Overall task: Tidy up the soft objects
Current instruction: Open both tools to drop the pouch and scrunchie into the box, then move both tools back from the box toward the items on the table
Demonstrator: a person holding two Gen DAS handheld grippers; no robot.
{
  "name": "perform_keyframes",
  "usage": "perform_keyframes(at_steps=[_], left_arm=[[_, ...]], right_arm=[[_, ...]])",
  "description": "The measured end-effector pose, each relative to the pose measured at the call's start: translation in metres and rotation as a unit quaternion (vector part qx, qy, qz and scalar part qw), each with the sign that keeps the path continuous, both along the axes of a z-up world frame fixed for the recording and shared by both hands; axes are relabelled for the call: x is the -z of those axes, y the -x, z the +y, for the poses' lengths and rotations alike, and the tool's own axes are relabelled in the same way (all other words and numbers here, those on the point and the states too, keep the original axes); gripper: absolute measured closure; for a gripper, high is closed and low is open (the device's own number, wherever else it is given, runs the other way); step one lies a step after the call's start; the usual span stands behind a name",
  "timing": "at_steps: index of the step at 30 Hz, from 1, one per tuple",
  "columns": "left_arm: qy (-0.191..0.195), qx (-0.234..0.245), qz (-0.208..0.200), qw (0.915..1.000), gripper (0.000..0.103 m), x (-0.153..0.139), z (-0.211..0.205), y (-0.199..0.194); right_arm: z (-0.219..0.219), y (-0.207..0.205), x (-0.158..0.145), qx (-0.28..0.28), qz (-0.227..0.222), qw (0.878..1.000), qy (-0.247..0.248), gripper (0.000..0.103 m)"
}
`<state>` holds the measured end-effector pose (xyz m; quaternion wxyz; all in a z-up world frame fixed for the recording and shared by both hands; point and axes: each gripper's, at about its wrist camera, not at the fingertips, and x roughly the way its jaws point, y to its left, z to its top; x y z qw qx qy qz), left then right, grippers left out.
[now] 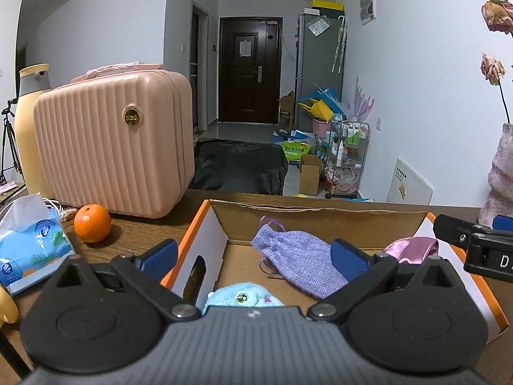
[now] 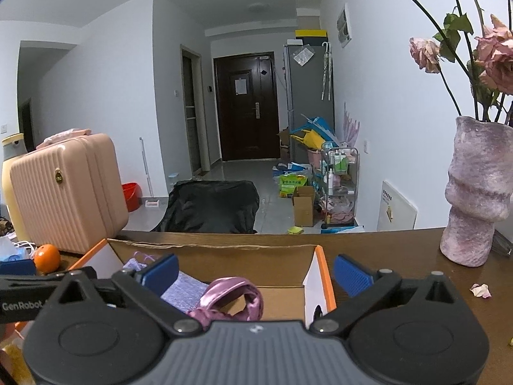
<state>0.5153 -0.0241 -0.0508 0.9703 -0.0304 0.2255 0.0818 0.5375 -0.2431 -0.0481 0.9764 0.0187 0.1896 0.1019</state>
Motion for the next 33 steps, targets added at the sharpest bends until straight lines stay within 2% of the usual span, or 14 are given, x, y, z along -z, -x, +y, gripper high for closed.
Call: perform_keyframes(at_steps=[14, 33], left_arm=[[0.005, -0.001, -0.009, 0.9999, 0.0, 0.0, 0.002, 0.023], [0.006, 0.007, -0.013, 0.9999, 0.0, 0.001, 0.001, 0.09]], right_arm=[[-0.008, 0.033, -0.002, 0.017, -0.01, 1.0, 0.002, 0.0], [-0.012, 0.114, -0.002, 0.02, -0.015, 1.0, 0.013, 0.0]])
